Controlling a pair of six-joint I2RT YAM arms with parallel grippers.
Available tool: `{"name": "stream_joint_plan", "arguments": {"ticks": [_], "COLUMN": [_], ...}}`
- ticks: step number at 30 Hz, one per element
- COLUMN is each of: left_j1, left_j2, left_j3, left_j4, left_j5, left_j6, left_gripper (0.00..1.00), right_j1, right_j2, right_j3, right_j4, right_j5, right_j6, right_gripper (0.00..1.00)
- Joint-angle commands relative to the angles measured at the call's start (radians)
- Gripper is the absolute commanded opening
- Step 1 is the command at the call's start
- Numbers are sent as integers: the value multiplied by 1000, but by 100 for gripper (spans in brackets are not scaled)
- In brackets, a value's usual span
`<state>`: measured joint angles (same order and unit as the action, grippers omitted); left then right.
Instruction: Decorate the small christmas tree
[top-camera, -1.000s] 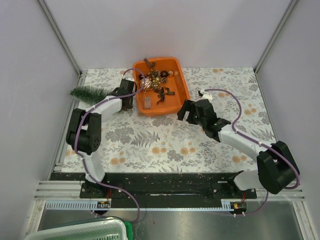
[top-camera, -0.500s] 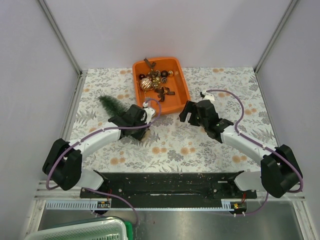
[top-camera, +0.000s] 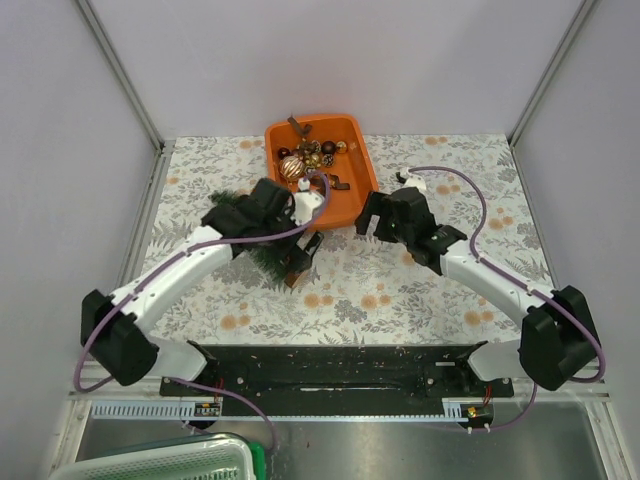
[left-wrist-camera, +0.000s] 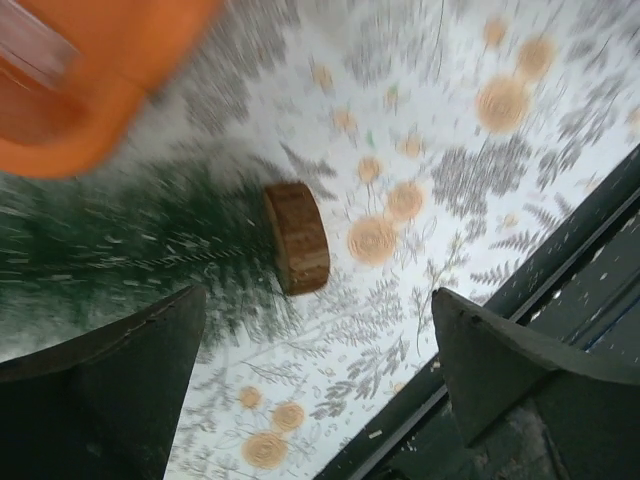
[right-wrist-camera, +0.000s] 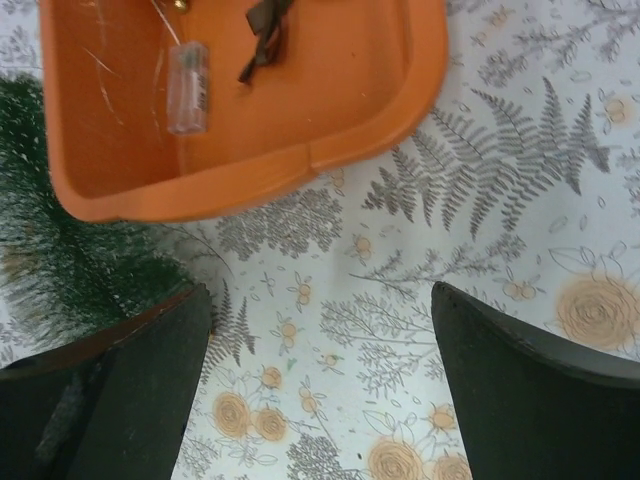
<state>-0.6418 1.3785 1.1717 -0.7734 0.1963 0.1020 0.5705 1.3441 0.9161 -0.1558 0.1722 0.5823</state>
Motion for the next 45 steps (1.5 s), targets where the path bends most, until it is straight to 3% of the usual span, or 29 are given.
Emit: {"name": "stream_joint_plan", "arguments": {"ticks": [1, 5, 8, 13, 21, 32, 34, 36, 41, 45], "left_j1": [25, 189, 377, 542, 590, 590, 590, 591, 590, 590], "left_j2": [-111, -168, -185, -236, -309, -377, -372, -366, -335, -334], "left_j3": [244, 353, 393, 318, 194, 77, 65, 51, 10, -43], "left_j4": [-130, -173, -191, -201, -222, -216, -202, -191, -168, -130], "left_j5": [-73, -12, 61, 46, 61, 97, 112, 120, 130, 134], "left_j6": [41, -13, -38, -41, 1, 35, 25, 21, 16, 11], "left_gripper": [99, 99, 99, 99, 99, 99, 99, 99, 99, 99], "right_j1": [22, 112, 192, 285, 390, 390, 390, 390, 387, 381], "right_j2": [53, 171, 272, 443, 831, 940, 957, 961, 916, 802], "right_j3": [118, 268, 427, 663, 1102, 1066, 1061, 1055, 998, 907], "right_j4": [32, 15, -17, -42, -284, -271, -274, -278, -266, -209], "right_j5": [-62, -63, -45, -106, -62, -39, -42, -43, -27, -16], "right_j6": [-45, -104, -165, -258, -358, -328, -329, -325, -303, -289], "right_gripper": [99, 99, 99, 100, 99, 96, 90, 78, 25, 18]}}
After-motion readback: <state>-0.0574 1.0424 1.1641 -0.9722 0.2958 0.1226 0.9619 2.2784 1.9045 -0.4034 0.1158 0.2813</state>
